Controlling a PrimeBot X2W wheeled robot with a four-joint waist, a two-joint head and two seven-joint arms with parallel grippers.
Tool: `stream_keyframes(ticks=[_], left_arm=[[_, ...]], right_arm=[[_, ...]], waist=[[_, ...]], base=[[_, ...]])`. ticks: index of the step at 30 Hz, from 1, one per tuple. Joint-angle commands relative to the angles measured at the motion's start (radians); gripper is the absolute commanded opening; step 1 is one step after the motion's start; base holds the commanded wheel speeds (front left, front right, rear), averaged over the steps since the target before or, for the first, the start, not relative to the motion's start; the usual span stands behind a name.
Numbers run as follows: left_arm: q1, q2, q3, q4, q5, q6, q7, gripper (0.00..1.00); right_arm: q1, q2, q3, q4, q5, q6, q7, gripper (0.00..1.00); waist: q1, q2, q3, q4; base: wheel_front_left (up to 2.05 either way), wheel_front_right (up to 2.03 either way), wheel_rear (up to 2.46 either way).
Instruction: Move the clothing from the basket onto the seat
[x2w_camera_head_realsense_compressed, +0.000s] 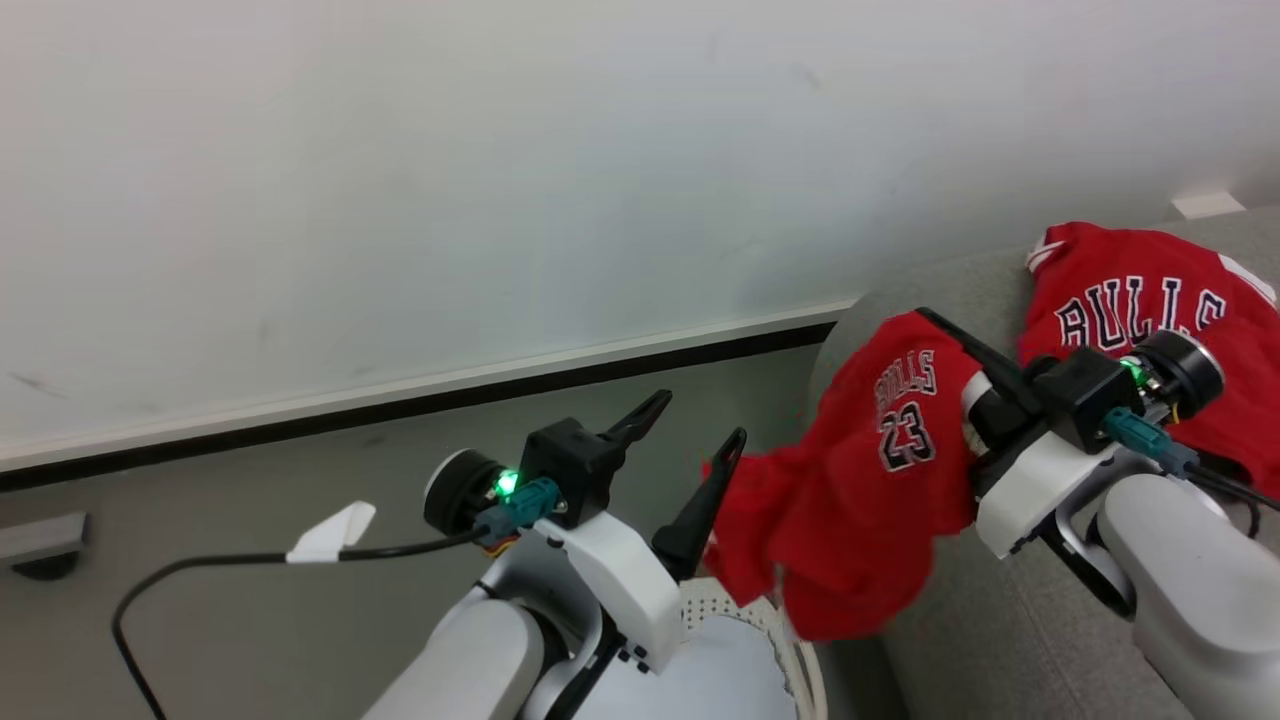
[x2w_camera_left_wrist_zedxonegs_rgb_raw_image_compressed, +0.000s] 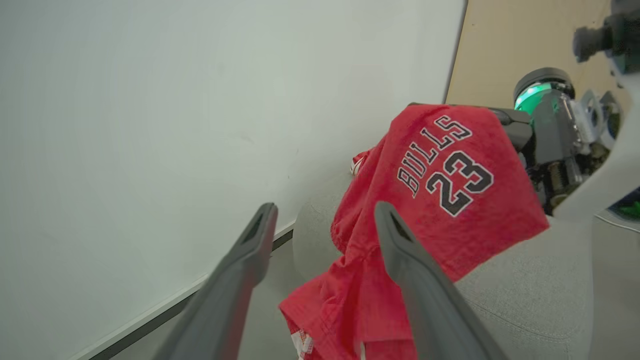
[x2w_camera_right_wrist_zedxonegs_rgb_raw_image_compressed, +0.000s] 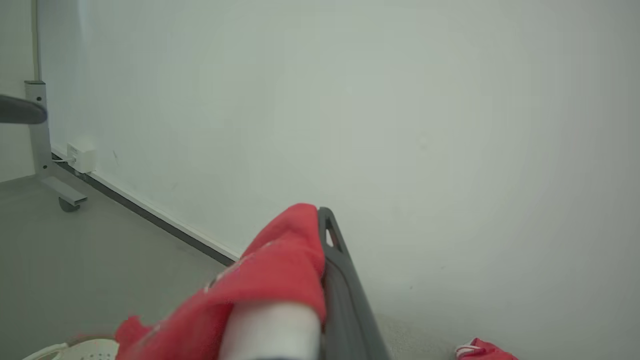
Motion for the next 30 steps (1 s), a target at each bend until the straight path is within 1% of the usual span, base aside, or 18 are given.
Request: stream_keyframes(ticks=[1,6,12,19,24,30], left_arm=[[0.02,0.003,-0.005,-0.002,0.002,0.001,-0.012,1.0],[0.03,-0.002,-0.024,-0.008,0.009,0.002,-0.019,1.0],[0.015,-0.008,-0.06,-0.017,0.026,-0.008,-0.018,1.0],[0.0,-0.012,-0.092,-0.03,0.038,-0.022,-0.014,1.0],[-0.015,-0.02,-0.111,-0.042,0.045,-0.028,-0.013,1.0],[-0.04,-0.025,-0.136,-0.051,0.049,-0.042,-0.017,1.0]], right_arm=[[0.014,-0.019,-0.02,-0.01,-0.004,-0.002,0.0,0.0],[0.026,-0.068,-0.078,-0.041,-0.011,-0.002,0.0,0.0],[0.048,-0.124,-0.169,-0.084,-0.022,-0.002,0.0,0.0],[0.083,-0.166,-0.265,-0.135,-0.042,-0.002,0.0,0.0],[0.102,-0.174,-0.316,-0.144,-0.017,-0.002,0.0,0.0],[0.022,-0.183,-0.37,-0.101,0.009,-0.002,0.007,0.0]], waist=[[0.0,-0.0001,0.018,-0.042],[0.0,-0.0001,0.049,-0.112],[0.0,-0.0001,0.102,-0.179],[0.0,-0.0001,0.157,-0.237],[0.0,-0.0001,0.199,-0.239],[0.0,-0.0001,0.278,-0.193]], base=[[0.0,0.0,0.0],[0.0,0.0,0.0],[0.0,0.0,0.0],[0.0,0.0,0.0],[0.0,0.0,0.0],[0.0,0.0,0.0]])
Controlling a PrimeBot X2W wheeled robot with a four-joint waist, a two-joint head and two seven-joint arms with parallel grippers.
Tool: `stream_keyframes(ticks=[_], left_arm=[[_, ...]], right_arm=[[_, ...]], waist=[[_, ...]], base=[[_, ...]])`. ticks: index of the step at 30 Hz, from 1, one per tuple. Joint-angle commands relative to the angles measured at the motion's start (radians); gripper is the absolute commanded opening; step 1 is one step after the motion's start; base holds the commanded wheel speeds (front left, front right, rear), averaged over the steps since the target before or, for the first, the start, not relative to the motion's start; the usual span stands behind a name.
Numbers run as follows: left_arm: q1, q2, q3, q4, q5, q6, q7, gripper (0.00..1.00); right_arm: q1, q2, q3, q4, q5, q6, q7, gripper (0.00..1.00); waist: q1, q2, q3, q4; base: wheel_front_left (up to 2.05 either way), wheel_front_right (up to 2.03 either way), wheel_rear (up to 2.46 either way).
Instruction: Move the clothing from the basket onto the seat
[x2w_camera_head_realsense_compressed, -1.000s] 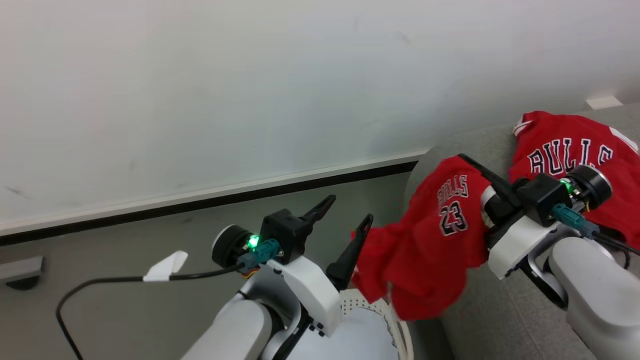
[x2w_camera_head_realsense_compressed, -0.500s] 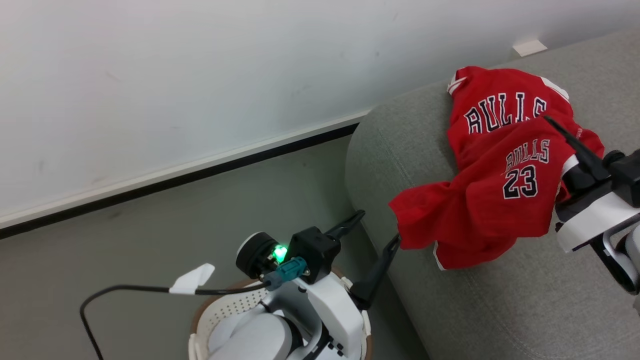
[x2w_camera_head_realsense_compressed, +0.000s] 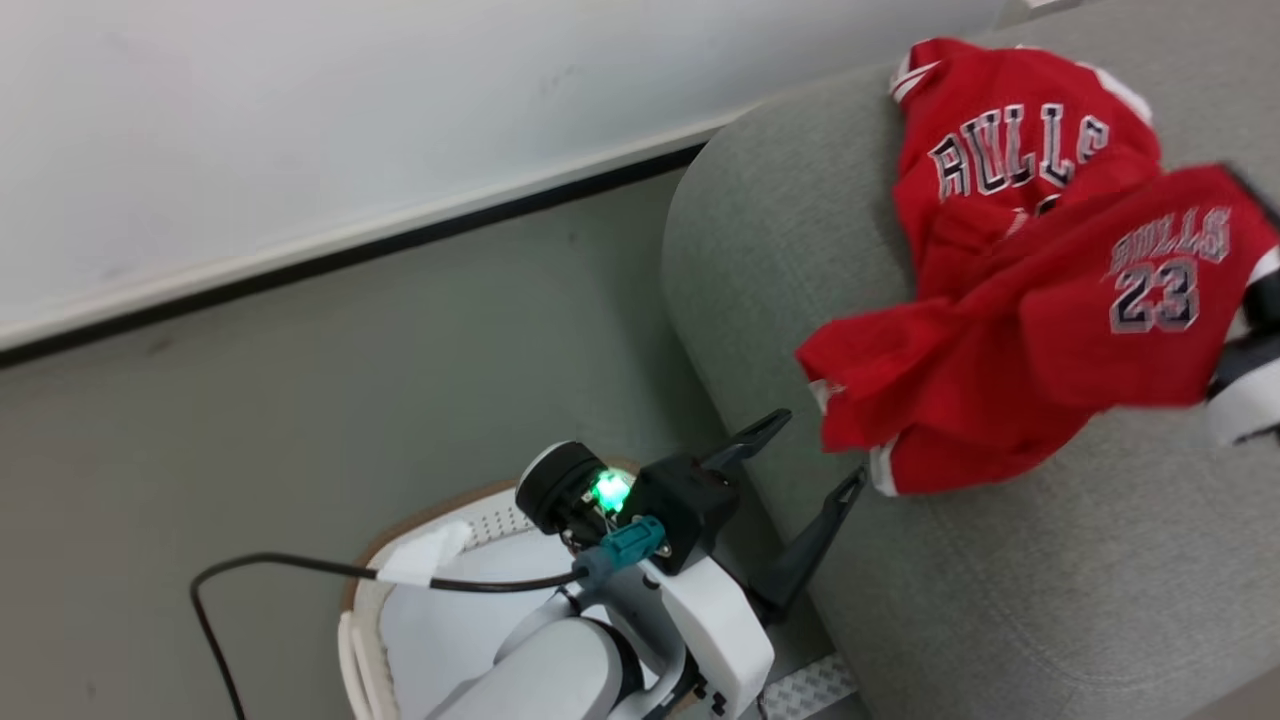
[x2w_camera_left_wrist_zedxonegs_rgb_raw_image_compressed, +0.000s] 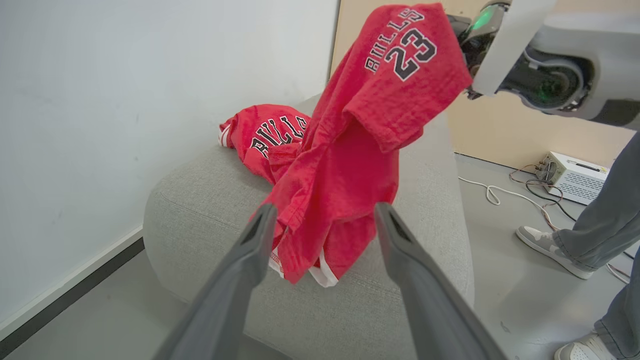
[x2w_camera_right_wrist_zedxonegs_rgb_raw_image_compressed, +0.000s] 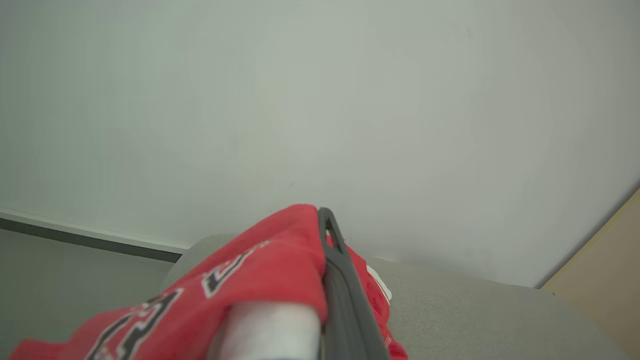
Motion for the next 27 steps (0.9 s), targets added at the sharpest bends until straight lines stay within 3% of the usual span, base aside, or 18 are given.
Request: stream_keyframes(ticks=[1,8,12,15,26,27], left_arm=[[-0.014,0.003,-0.002,0.001,0.007,-0.005,-0.006,1.0],[-0.041,0.015,-0.009,0.006,0.01,-0.016,-0.016,1.0],[-0.054,0.022,-0.011,0.002,0.01,-0.023,-0.028,1.0],[-0.058,0.023,-0.013,0.003,0.008,-0.026,-0.035,1.0],[-0.028,0.051,0.005,0.026,-0.016,-0.009,-0.067,1.0],[-0.025,0.056,0.01,0.03,-0.018,-0.004,-0.069,1.0]], right_arm=[[-0.062,-0.009,-0.025,0.027,0.018,-0.002,0.013,0.0],[-0.306,-0.067,-0.24,0.173,-0.009,-0.002,0.038,0.0],[-0.425,-0.111,-0.397,0.29,-0.099,-0.002,0.037,0.0],[-0.449,-0.116,-0.457,0.357,-0.161,-0.002,0.039,0.0],[-0.241,0.041,-0.775,0.611,-0.404,-0.002,0.002,0.0],[-0.219,0.063,-0.797,0.619,-0.417,-0.002,0.0,0.33]], waist=[[-0.0001,-0.0001,0.052,0.04],[-0.0001,-0.0001,0.143,0.118],[-0.0001,-0.0001,0.178,0.157],[-0.0001,-0.0001,0.19,0.173],[-0.0001,-0.0001,0.21,0.192],[-0.0001,-0.0001,0.208,0.188]], base=[[0.0,0.0,0.0],[0.0,0.0,0.0],[0.0,0.0,0.0],[0.0,0.0,0.0],[0.0,0.0,0.0],[0.0,0.0,0.0]])
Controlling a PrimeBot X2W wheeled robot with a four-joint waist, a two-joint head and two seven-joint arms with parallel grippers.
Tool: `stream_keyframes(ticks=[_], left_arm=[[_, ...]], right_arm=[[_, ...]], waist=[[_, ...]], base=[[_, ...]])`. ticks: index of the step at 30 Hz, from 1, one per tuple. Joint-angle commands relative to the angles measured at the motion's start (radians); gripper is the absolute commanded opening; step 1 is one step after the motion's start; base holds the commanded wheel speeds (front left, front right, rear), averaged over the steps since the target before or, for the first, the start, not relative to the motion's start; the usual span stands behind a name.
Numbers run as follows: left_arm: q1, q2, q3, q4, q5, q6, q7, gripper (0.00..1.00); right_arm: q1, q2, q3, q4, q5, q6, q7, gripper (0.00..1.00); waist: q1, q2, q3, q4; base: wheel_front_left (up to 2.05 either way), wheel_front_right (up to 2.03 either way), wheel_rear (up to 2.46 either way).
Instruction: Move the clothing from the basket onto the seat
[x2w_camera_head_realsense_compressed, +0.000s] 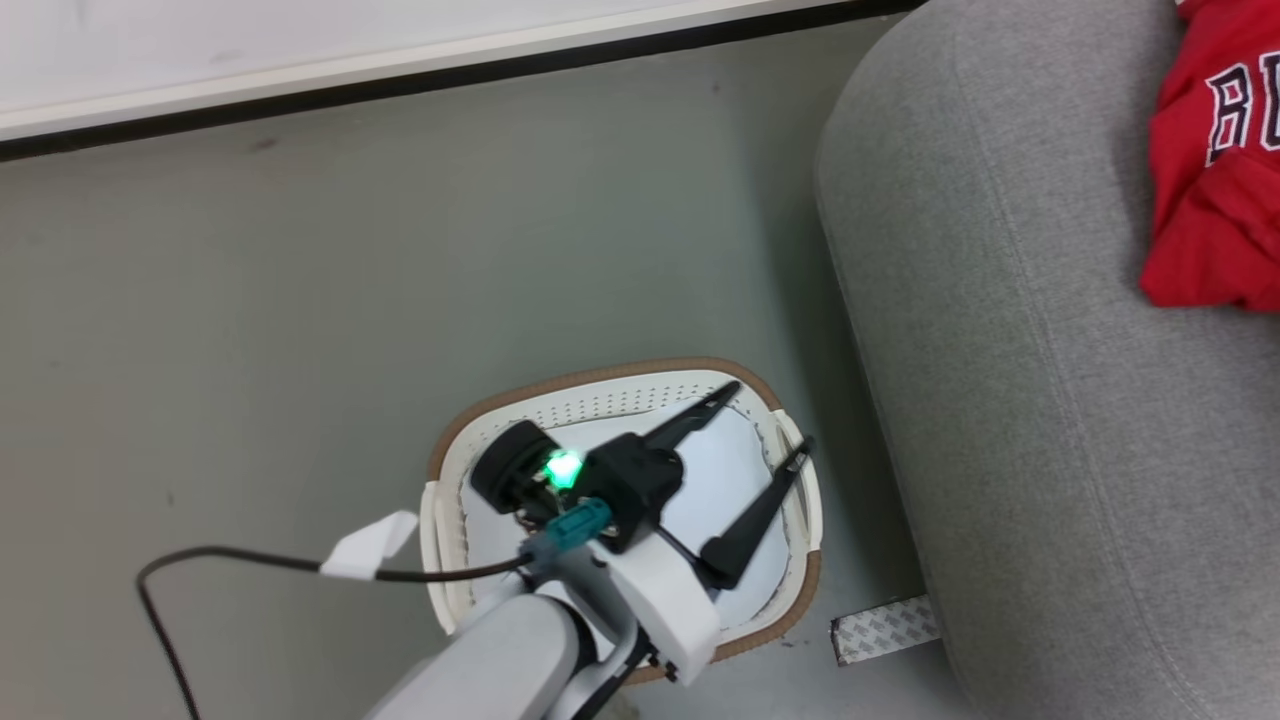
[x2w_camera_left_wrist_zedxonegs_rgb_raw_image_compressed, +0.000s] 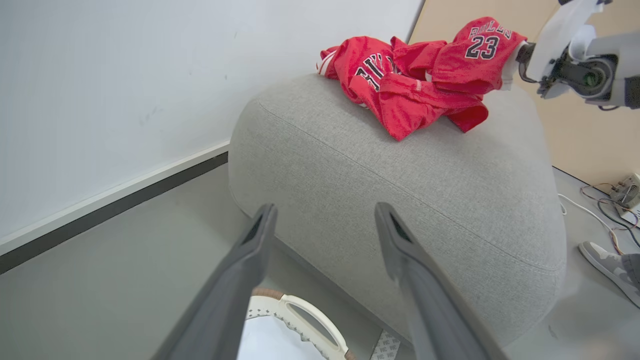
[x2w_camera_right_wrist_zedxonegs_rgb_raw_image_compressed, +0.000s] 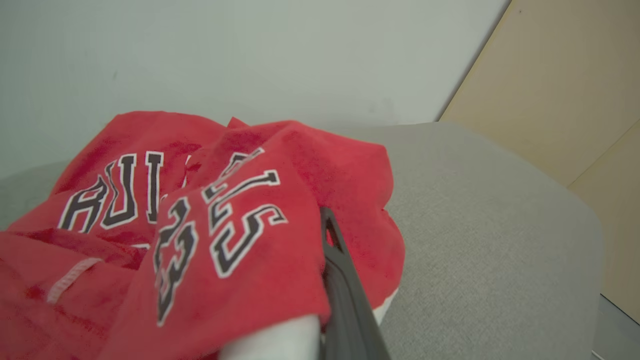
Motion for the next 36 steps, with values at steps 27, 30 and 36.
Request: stream_keyframes(ticks=[27,30,36], left_arm=[[0.309,0.11,0.282,0.103,-0.128,0.173,-0.273,1.0],[0.352,0.096,0.34,0.092,-0.107,0.189,-0.274,1.0],[0.48,0.058,0.484,0.055,-0.043,0.192,-0.274,1.0]], right_arm=[[0.667,0.391,0.181,-0.671,-0.009,-0.002,-0.007,1.0],[0.711,0.401,0.234,-0.719,-0.009,-0.002,-0.007,1.0],[0.79,0.416,0.312,-0.779,0.017,-0.002,-0.007,1.0]], waist=[[-0.0002,0.0,-0.229,-0.029],[-0.0002,0.0,-0.276,0.006],[-0.0002,0.0,-0.364,0.063]], base=[[0.0,0.0,0.0],[0.0,0.0,0.0],[0.0,0.0,0.0]])
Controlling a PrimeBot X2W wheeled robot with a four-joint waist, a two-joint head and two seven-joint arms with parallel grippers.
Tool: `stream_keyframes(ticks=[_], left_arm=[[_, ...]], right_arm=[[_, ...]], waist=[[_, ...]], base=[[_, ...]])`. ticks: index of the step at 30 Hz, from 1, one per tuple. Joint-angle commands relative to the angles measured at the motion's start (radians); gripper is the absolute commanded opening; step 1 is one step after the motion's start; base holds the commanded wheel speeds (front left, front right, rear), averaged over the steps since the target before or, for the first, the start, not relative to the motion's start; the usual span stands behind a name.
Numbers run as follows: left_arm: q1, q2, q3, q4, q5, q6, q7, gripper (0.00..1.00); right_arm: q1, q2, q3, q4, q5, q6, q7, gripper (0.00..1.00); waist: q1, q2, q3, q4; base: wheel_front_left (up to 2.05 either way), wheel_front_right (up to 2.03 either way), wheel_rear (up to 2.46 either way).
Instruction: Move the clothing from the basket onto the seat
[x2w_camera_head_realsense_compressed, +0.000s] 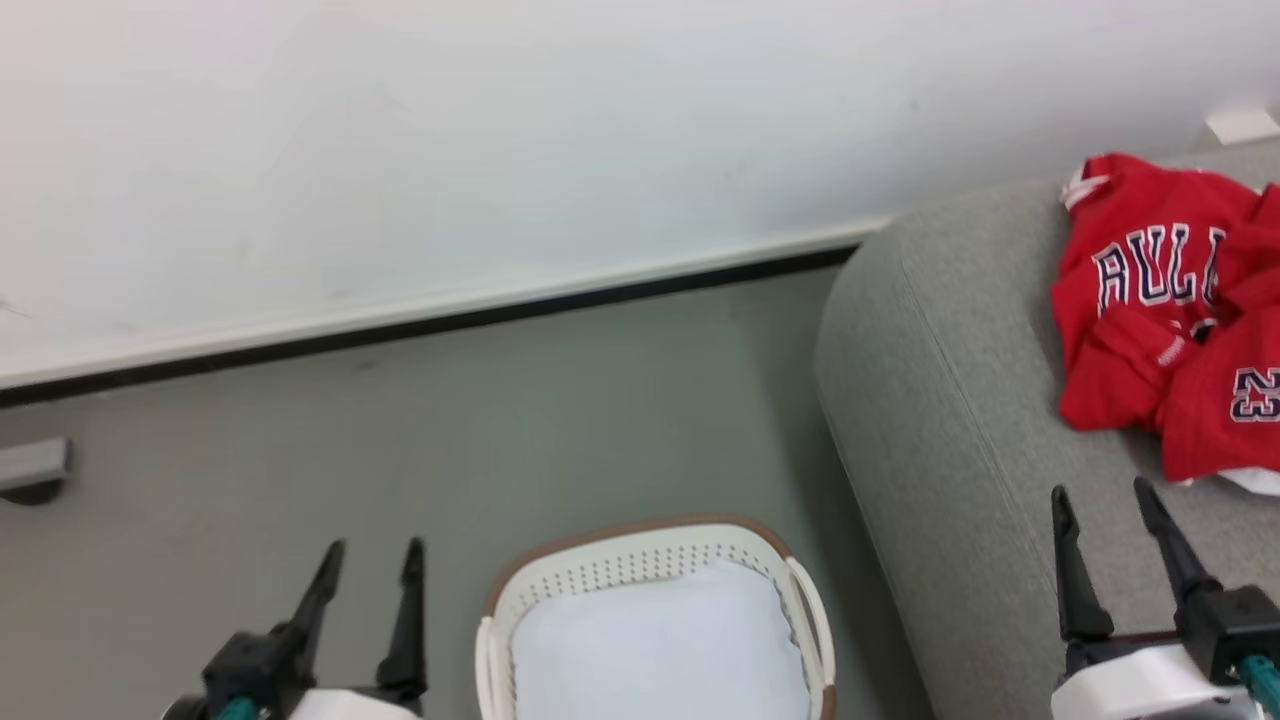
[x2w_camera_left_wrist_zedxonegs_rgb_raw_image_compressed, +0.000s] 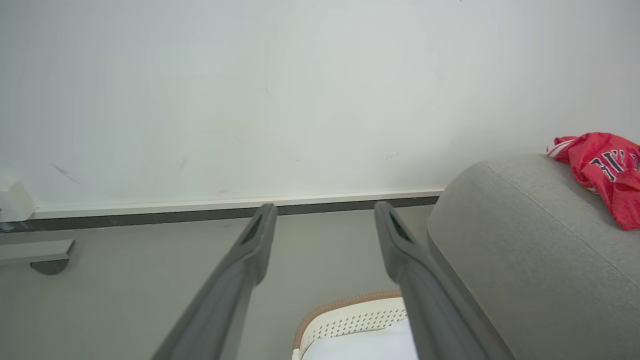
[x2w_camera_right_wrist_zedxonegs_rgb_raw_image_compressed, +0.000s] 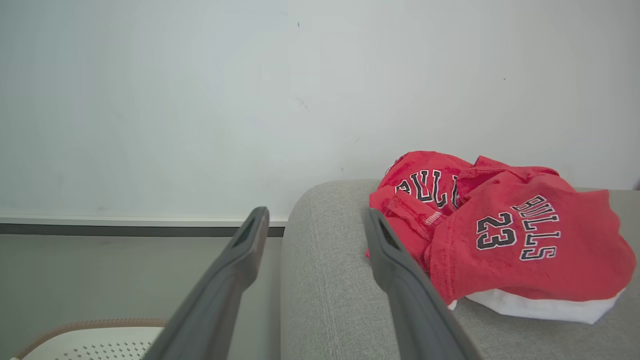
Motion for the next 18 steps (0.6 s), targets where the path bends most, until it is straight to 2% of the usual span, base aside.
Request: stream_keyframes(ticks=[1,10,18], left_arm=[[0.042,-0.016,0.036,-0.006,0.025,-0.007,-0.002,1.0],[0.174,-0.089,0.184,0.004,0.11,-0.076,-0.002,1.0],[0.195,-0.133,0.257,0.017,0.165,-0.141,-0.002,1.0]], right_arm=[[0.039,0.001,0.01,-0.013,0.007,-0.002,0.0,1.0],[0.129,0.005,0.033,-0.024,0.008,-0.002,0.0,1.0],[0.16,0.006,0.04,-0.005,0.041,-0.002,0.0,1.0]], waist=[[0.0001,0.0,-0.064,0.053],[0.0001,0.0,-0.136,0.097],[0.0001,0.0,-0.167,0.109]], base=[[0.0,0.0,0.0],[0.0,0.0,0.0],[0.0,0.0,0.0]])
